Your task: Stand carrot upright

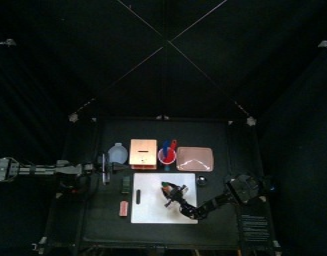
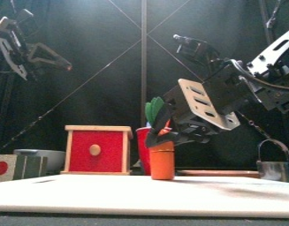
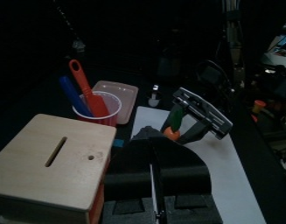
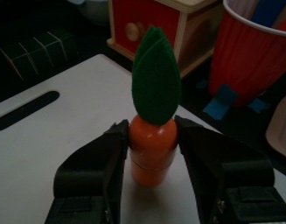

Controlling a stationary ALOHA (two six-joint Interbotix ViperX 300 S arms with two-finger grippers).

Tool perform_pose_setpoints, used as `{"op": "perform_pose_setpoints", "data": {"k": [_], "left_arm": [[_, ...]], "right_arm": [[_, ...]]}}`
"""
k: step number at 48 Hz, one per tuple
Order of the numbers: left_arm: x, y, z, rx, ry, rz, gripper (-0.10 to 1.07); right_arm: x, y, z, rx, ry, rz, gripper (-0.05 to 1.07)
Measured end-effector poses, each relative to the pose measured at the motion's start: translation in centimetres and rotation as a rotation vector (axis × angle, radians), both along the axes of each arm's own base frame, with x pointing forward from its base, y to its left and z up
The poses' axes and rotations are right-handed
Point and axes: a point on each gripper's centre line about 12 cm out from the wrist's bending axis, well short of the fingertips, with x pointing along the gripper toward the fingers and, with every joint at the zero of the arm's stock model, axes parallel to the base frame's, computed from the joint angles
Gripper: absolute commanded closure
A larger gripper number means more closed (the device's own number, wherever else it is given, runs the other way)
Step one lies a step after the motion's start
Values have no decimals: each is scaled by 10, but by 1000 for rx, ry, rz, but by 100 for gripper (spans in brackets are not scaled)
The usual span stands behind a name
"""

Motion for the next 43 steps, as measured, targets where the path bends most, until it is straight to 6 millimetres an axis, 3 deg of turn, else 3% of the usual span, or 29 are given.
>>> {"op": "perform_pose_setpoints", "data": {"k": [43], "left_arm": [[0, 1, 0, -27, -3, 11, 96]], "right_arm": [[1, 3, 7, 18, 48, 20, 24]]}}
